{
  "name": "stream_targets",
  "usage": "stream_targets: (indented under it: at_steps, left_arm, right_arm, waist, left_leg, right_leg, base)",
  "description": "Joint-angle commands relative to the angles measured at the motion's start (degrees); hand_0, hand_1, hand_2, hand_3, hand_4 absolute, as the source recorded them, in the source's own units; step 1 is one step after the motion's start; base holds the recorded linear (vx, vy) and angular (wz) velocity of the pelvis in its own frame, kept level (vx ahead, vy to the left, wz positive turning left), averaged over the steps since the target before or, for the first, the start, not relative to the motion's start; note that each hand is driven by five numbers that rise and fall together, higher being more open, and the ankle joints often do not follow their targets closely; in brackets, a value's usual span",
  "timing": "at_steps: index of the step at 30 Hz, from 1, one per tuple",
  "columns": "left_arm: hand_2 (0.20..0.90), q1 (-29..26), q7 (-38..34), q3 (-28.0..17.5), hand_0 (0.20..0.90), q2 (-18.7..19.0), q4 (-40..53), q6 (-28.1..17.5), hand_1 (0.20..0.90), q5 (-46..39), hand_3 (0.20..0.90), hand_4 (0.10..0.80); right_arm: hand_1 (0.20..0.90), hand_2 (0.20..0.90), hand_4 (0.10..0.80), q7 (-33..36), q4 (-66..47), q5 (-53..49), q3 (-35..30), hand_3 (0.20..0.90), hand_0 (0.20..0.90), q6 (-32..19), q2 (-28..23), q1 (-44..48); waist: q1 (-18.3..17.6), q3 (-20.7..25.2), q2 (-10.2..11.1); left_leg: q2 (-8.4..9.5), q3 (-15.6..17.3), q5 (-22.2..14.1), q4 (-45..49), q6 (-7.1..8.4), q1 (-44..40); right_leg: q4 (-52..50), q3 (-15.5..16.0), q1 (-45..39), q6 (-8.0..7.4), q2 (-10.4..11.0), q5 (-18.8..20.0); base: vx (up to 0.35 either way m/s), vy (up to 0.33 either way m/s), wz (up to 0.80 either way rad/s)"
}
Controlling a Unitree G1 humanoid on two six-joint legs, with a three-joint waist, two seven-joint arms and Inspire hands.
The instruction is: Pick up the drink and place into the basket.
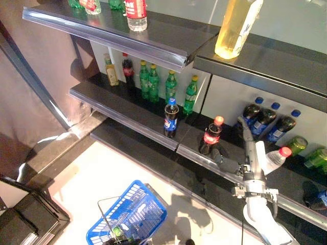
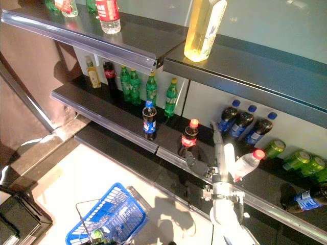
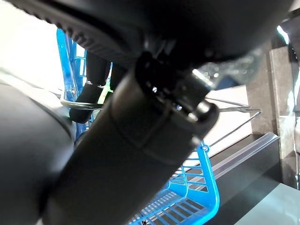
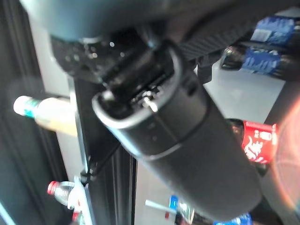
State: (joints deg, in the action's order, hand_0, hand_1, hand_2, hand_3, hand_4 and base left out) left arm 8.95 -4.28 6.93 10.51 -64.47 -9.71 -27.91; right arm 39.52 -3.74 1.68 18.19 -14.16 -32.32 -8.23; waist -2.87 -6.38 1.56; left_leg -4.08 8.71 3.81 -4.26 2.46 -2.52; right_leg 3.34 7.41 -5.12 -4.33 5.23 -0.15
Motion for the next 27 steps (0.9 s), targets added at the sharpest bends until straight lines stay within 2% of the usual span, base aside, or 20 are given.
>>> stream_targets:
  at_steps: [1, 9, 10, 22, 27]
  left_arm:
    - [0.3, -1.7, 0.4, 3.6, 0.3, 1.2, 1.0, -5.5, 0.3, 0.1, 0.2, 0.1]
    - [0.3, -2.5, -0.3, 6.3, 0.3, 1.3, 3.0, -6.1, 0.3, -2.2, 0.2, 0.1]
    - [0.3, -2.8, 0.1, 7.1, 0.3, 1.6, 4.1, -6.3, 0.3, -2.8, 0.2, 0.1]
    - [0.3, -5.3, 0.7, 9.9, 0.3, 2.0, 7.6, -7.6, 0.3, -5.3, 0.2, 0.1]
    - [0.3, -7.2, 0.5, 10.7, 0.3, 2.4, 8.2, -7.7, 0.3, -6.1, 0.2, 0.1]
  right_arm:
    - [0.9, 0.9, 0.8, 6.7, -5.8, -0.3, -1.3, 0.9, 0.9, -3.3, -1.7, 7.9]
    - [0.9, 0.9, 0.8, 10.2, -2.3, -4.9, -2.2, 0.9, 0.9, -4.5, 0.2, 12.5]
    - [0.9, 0.9, 0.8, 11.4, -1.1, -5.8, -2.8, 0.9, 0.9, -5.2, 0.5, 14.0]
    - [0.9, 0.9, 0.8, 13.1, 3.0, -7.8, -5.8, 0.9, 0.9, -4.7, 1.4, 22.2]
    - [0.9, 0.9, 0.8, 18.7, 4.8, -6.9, -7.2, 0.9, 0.9, -5.7, 3.0, 27.4]
  waist:
    - [2.5, -3.2, -0.7]
    - [2.7, -8.3, -2.5]
    - [2.7, -10.2, -3.1]
    - [3.4, -16.3, -4.7]
    - [3.8, -19.2, -5.0]
  left_leg:
    - [-1.47, -2.6, -6.4, 10.9, 1.78, 4.0]
    - [0.17, -3.9, -6.2, 13.9, 1.36, 7.9]
    - [0.6, -4.4, -6.3, 15.7, 1.16, 9.7]
    - [2.23, -5.6, -6.2, 20.5, 0.24, 15.8]
    - [2.67, -6.3, -6.0, 22.1, -0.11, 18.4]
  right_leg:
    - [-11.0, 1.5, 6.9, -2.47, 3.8, -1.6]
    - [-15.3, 1.2, 11.2, -1.06, 4.4, -2.8]
    - [-17.4, 1.1, 13.1, -0.47, 4.6, -3.2]
    - [-21.7, 0.8, 18.4, 1.2, 4.9, -3.5]
    - [-22.9, 0.7, 20.4, 1.65, 4.6, -3.3]
  base:
    - [-0.033, 0.06, 0.03]
    - [-0.035, 0.051, 0.02]
    - [-0.022, 0.04, 0.01]
    - [-0.012, 0.011, 0.0]
    - [-0.047, -0.015, 0.0]
